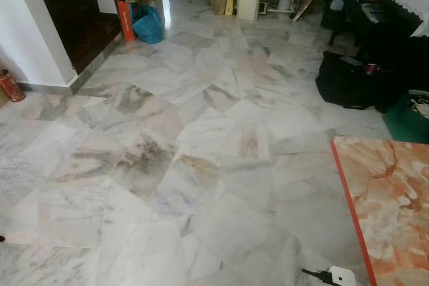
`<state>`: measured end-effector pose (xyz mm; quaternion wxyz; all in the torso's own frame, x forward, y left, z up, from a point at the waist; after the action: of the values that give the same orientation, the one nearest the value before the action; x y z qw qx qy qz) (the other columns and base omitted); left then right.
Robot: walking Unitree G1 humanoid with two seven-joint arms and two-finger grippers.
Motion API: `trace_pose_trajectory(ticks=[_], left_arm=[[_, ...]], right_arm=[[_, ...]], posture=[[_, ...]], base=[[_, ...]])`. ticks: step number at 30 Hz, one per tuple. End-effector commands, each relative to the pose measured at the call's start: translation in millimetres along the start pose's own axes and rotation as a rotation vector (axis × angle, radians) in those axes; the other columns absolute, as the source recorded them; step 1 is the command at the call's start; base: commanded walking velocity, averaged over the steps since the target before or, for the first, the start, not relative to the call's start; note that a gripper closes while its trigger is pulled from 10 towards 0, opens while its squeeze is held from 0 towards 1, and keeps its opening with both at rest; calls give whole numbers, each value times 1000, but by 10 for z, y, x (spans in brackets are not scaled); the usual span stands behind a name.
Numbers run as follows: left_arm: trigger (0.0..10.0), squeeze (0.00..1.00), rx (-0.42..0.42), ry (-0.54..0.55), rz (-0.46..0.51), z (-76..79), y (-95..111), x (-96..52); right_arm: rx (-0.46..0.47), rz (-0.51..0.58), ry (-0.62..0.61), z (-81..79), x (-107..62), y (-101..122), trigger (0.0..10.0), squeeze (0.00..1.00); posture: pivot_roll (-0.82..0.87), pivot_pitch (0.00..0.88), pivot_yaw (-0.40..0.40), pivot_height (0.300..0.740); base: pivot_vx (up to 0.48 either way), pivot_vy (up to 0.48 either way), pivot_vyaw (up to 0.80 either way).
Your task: Hang hanger
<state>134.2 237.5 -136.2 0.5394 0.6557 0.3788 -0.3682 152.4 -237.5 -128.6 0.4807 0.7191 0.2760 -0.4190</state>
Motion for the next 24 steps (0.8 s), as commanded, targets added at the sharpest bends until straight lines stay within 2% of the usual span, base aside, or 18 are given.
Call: trace_pose_trajectory(ticks=[1, 4, 13, 20, 24], left_arm=[[10000, 0, 12, -10, -7, 29, 0, 4], [10000, 0, 11, -8, -8, 4, -5, 1], [10000, 0, 22, -6, -3, -9, 96, 21], [10000, 0, 21, -6, -4, -15, 69, 15], [10000, 0, 21, -4, -3, -31, 90, 17]], right_arm=[[4, -13, -16, 70, -22, -43, 10000, 0], [11, -13, -12, 54, -19, -52, 10000, 0], [6, -17, 4, -73, 17, -68, 10000, 0], [6, -19, 3, -79, 19, -72, 10000, 0], [5, -18, -6, -5, 0, -60, 10000, 0]], posture=[[-48, 0, -28, 740], [-48, 0, -27, 740], [-48, 0, -25, 740], [-46, 0, -25, 740], [-46, 0, -25, 740]], base=[[0, 0, 0], [0, 0, 0], [0, 321, 0], [0, 368, 0], [0, 370, 0]])
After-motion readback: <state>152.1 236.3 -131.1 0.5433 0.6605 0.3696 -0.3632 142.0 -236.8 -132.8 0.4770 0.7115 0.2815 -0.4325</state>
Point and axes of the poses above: a point about 5 cm out from each wrist's last joint towards the gripper, its own x axis pointing out of the wrist towards the gripper, its own y axis along the axis of the wrist's last joint, z = x × y, the point moved 4 cm from there along x, pointing out of the wrist towards the gripper, and after that the axes turned 8 degrees about x, right-handed, at the moved point
